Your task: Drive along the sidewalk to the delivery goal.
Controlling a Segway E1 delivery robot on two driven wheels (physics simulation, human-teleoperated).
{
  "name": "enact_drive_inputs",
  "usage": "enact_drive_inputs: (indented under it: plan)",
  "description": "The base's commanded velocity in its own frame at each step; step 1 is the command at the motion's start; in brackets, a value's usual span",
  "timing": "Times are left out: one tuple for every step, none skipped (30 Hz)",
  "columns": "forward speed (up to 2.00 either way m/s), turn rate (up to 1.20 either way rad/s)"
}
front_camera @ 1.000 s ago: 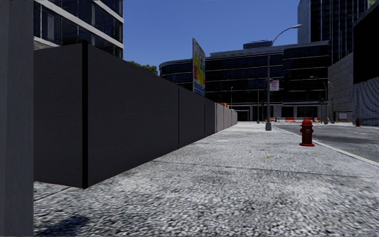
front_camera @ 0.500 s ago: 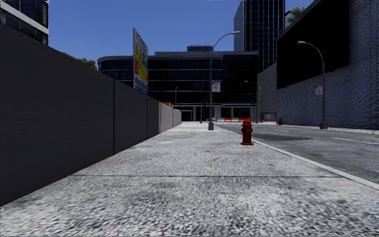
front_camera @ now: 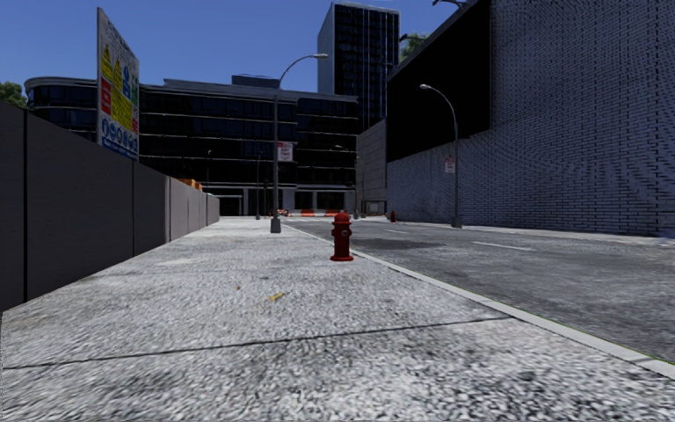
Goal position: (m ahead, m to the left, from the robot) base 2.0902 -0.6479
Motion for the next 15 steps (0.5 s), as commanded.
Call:
enact_drive_inputs:
  plan:
    - [1.03,-0.68]
    - [0.97,-0.68]
    - [0.93,-0.68]
    - [0.93,-0.68]
    - [0.92,-0.68]
    - [0.91,-0.68]
    - [0.91,-0.68]
    - [0.91,-0.68]
    - [0.91,-0.68]
    - [0.91,-0.68]
    - [0.91,-0.68]
    - [0.91,-0.68]
    - [0.91,-0.68]
    - [0.91,-0.26]
    - [0.91,0.0]
